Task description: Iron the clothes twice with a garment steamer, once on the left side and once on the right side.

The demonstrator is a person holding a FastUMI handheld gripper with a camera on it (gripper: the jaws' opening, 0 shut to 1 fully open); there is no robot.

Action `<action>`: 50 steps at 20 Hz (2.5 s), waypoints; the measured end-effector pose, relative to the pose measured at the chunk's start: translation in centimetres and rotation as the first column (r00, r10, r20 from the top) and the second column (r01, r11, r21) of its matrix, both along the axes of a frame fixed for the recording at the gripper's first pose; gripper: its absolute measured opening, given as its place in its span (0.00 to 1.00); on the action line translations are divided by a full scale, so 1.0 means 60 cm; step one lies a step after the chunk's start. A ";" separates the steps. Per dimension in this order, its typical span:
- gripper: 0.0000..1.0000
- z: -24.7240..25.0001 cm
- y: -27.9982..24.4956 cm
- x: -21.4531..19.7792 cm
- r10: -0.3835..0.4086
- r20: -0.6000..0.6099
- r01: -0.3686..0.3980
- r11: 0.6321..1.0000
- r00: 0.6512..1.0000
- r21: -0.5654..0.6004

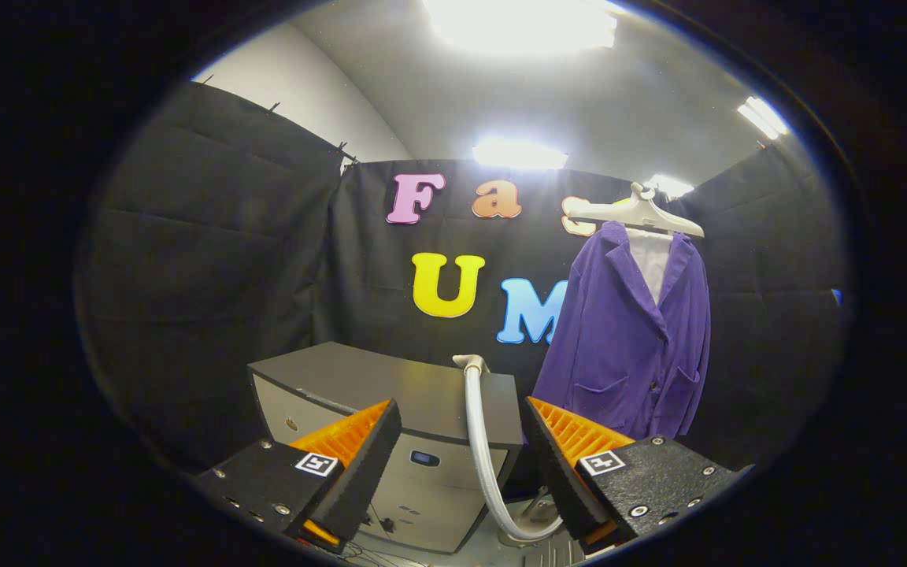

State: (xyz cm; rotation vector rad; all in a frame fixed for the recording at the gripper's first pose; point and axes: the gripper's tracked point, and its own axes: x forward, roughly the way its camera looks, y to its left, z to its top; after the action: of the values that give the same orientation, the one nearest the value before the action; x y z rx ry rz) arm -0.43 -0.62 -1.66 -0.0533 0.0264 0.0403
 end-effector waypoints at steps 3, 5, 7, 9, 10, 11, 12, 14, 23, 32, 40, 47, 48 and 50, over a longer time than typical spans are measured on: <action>0.95 0.005 -0.006 -0.002 0.009 0.002 -0.009 1.000 1.000 0.006; 0.95 0.006 -0.011 -0.002 0.026 -0.007 -0.026 1.000 1.000 0.003; 0.95 0.008 -0.015 -0.008 0.044 -0.014 -0.044 0.999 0.999 -0.009; 0.95 0.015 -0.019 -0.017 0.065 -0.018 -0.065 0.998 0.998 -0.017; 0.95 0.018 -0.022 -0.018 0.081 -0.020 -0.081 0.997 0.997 -0.018; 0.95 0.022 -0.022 -0.021 0.100 -0.024 -0.101 0.995 0.995 -0.018; 0.95 0.027 -0.022 -0.025 0.119 -0.027 -0.120 0.993 0.993 -0.020; 0.95 0.037 -0.026 -0.031 0.146 -0.034 -0.147 0.989 0.989 -0.031; 0.95 0.090 -0.052 0.048 0.160 -0.051 -0.156 0.986 0.986 0.062; 0.95 0.088 -0.036 0.276 0.036 -0.162 -0.035 0.999 0.986 0.011; 0.95 0.037 -0.005 0.465 -0.045 -0.405 0.089 0.992 0.913 0.089; 0.95 -0.074 -0.041 0.606 -0.080 -0.600 0.256 0.942 0.796 0.215; 0.95 -0.090 -0.047 0.625 -0.074 -0.624 0.282 0.928 0.778 0.242; 0.95 -0.125 -0.055 0.655 -0.050 -0.665 0.333 0.892 0.745 0.305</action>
State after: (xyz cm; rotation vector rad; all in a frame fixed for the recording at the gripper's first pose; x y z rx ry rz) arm 38.88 -3.92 -9.17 0.3928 0.7243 -0.1542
